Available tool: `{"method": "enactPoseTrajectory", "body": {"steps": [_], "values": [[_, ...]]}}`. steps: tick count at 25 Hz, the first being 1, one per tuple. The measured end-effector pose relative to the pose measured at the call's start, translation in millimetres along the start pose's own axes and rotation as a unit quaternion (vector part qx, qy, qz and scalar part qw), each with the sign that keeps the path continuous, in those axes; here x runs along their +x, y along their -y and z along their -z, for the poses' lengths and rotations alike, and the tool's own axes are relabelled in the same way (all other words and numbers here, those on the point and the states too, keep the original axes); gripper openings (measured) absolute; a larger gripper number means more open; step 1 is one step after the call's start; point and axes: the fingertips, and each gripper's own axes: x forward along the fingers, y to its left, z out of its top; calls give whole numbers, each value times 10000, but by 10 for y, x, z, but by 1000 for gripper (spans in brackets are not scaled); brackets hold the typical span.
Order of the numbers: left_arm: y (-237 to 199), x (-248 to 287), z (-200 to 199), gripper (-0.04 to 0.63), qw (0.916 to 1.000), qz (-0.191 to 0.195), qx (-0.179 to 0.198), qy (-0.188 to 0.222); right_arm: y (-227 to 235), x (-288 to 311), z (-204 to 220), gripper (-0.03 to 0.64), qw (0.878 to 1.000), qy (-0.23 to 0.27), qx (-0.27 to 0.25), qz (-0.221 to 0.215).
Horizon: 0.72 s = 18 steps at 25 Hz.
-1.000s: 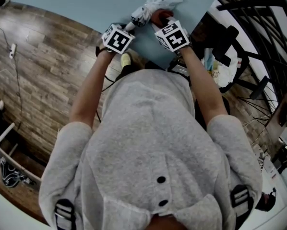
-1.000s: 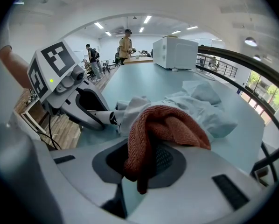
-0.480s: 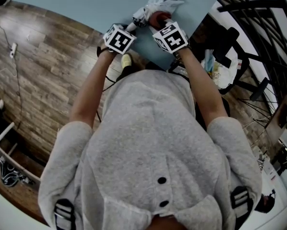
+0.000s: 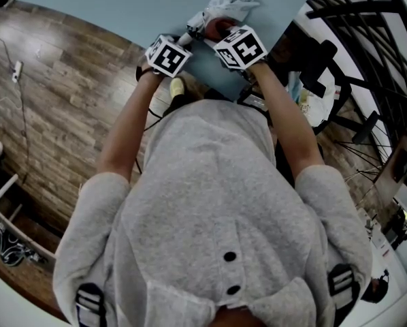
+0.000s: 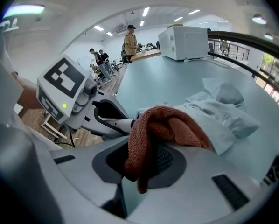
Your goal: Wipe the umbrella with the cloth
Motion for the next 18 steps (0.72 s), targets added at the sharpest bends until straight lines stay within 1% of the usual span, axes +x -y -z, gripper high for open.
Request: {"method": "enactPoseTrajectory", "body": {"steps": [2,4,6,7,9,12,15,18], "values": [[-7,5,-17,158,10000,-13,18,7,-11,-30,-61,77,9992,55,299,-269],[-4,5,-3,158,10000,0,4,-23,-19,-49,-132,77,9948,175,802,-595],[11,-1,16,158,10000,20,-14,-35,-19,-73,-196,77,9830,352,1514,-976],[14,-5,13,158,10000,13,-5,-26,-8,-89,-225,77,9734,453,1916,-1176],[9,-4,-1,158,10000,-15,24,-15,37,-124,-289,77,9478,660,2711,-1543],[4,7,3,158,10000,-13,18,-52,131,-162,-390,77,9040,952,3691,-1935],[4,3,1,156,10000,13,-9,-21,230,-189,-450,77,8606,1235,4429,-2188],[22,2,-26,156,10000,52,-20,19,371,-257,-503,77,8217,1556,4968,-2318]]}}
